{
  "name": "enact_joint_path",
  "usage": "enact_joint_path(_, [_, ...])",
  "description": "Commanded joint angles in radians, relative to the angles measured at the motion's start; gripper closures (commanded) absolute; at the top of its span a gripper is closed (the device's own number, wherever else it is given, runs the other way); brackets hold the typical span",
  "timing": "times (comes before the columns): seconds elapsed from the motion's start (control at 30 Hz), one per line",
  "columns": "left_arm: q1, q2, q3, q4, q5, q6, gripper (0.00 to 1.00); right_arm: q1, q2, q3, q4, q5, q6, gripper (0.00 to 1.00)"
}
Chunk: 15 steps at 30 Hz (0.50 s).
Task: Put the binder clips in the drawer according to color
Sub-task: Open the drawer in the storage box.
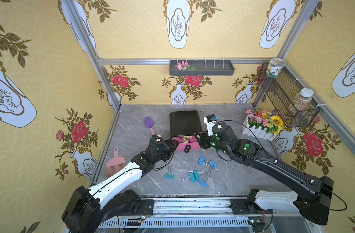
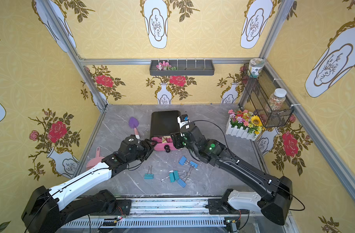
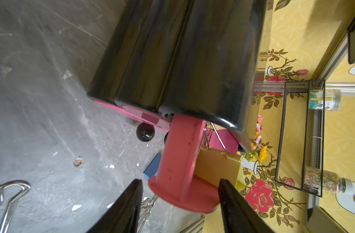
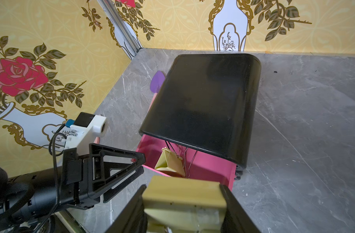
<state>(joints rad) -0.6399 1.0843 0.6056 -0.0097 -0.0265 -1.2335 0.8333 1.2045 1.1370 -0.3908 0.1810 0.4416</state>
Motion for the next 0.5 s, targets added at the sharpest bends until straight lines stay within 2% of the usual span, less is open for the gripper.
enact_joint_path(0.0, [0.000, -0.014, -0.019, 0.010, 0.008, -0.004, 0.40, 0.001, 0.000, 0.003, 0.044, -0.011, 0.010, 0.59])
enact_joint_path(0.2, [0.000, -0.052, -0.056, 0.016, 0.019, -0.017, 0.49, 0.001, 0.006, -0.003, 0.049, -0.016, 0.016, 0.59])
enact_joint_path(0.47, [-0.001, -0.128, -0.100, 0.007, 0.025, -0.039, 0.50, 0.000, 0.088, 0.028, 0.050, -0.073, 0.024, 0.59])
